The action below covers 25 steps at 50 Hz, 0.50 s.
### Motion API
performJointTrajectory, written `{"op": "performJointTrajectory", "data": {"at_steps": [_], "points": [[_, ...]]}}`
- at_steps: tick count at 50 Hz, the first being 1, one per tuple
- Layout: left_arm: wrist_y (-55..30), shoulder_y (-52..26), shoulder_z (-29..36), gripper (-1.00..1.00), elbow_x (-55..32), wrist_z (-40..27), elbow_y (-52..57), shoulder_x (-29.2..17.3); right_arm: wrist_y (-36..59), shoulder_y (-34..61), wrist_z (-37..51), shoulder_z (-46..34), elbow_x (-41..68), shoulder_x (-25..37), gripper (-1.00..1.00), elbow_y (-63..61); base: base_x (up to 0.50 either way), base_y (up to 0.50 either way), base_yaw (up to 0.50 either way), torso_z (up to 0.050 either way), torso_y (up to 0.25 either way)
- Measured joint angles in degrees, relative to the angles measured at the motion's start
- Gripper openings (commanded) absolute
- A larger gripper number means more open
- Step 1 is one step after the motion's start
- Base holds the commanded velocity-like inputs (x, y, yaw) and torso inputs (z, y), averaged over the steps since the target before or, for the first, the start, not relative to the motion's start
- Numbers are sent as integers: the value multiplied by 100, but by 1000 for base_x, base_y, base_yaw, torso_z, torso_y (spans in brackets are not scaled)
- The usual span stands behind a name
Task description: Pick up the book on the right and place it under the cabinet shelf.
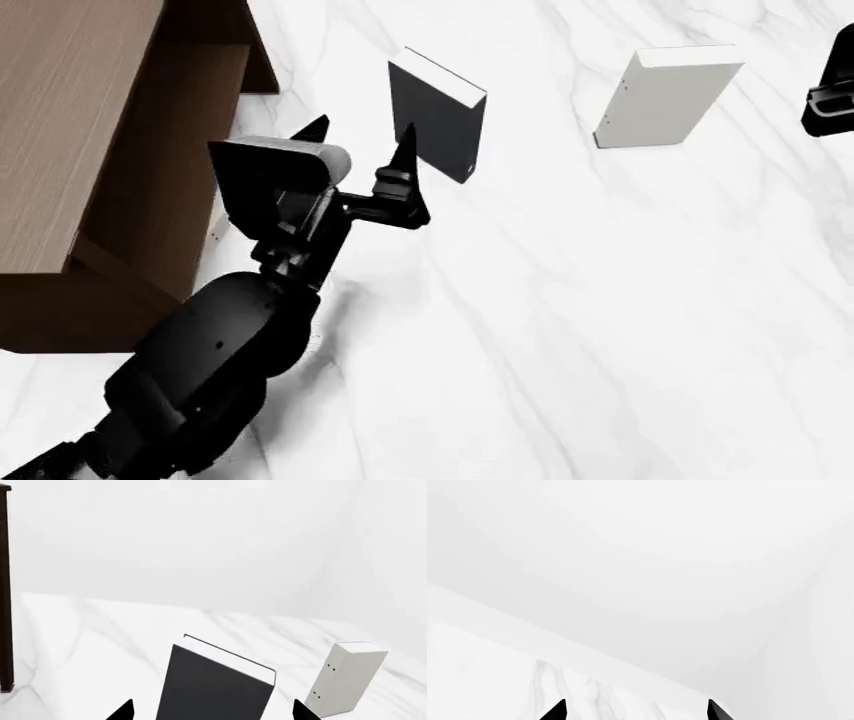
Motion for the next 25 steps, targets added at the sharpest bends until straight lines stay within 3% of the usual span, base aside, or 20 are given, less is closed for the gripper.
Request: {"op": "performJointTrajectory", "data": {"at_steps": [25], "points": [[-645,-548,-255,100,-204,-895,1782,-684,-58,-15,82,116,124,18,100,-99,0,0,0,0,90]]}}
